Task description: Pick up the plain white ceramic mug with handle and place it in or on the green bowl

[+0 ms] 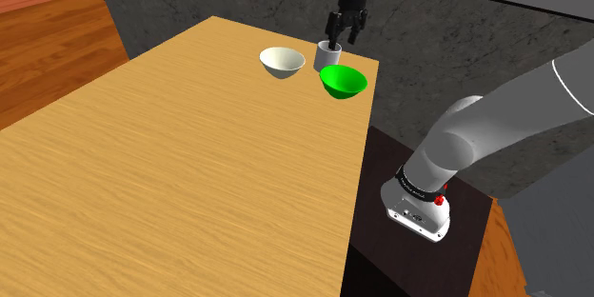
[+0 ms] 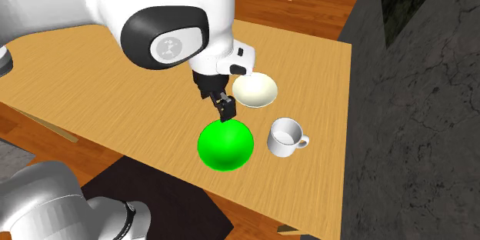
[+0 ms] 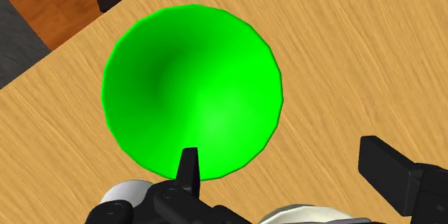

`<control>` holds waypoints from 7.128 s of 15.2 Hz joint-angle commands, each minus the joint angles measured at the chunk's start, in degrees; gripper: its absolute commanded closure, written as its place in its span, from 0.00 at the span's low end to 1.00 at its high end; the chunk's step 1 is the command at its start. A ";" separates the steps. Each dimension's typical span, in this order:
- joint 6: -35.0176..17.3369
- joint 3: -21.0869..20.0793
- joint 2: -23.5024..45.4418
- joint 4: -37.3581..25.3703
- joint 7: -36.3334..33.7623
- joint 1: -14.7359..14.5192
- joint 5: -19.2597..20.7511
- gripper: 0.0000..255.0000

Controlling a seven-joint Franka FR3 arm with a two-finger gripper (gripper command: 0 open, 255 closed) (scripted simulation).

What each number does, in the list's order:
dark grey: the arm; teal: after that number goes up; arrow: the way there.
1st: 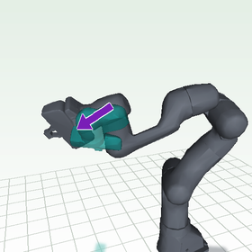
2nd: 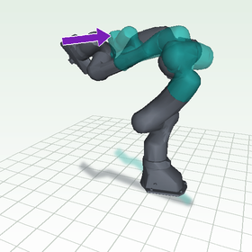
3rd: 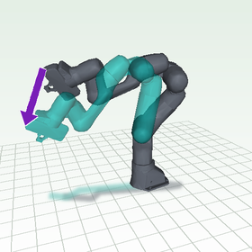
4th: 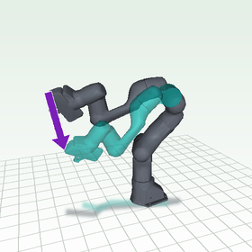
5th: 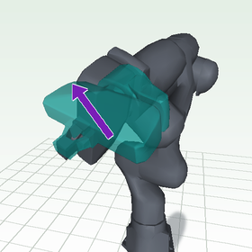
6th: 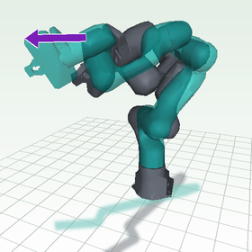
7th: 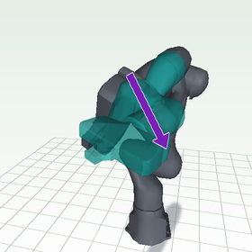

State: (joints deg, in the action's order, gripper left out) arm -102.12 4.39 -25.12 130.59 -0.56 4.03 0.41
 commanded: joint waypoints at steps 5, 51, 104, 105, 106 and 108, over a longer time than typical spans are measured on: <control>-5.88 2.68 11.61 -5.67 3.62 1.19 0.92 0.00; -9.65 5.93 32.07 -22.20 9.85 3.82 -0.31 1.00; -7.87 0.56 1.05 7.06 -0.45 0.42 2.56 1.00; -7.87 0.56 1.05 7.06 -0.45 0.42 2.56 1.00; -7.87 0.56 1.05 7.06 -0.45 0.42 2.55 1.00; -7.87 0.56 1.05 7.06 -0.45 0.42 2.55 1.00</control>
State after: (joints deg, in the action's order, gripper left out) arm -109.98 4.95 -24.07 137.65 -1.01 4.45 2.96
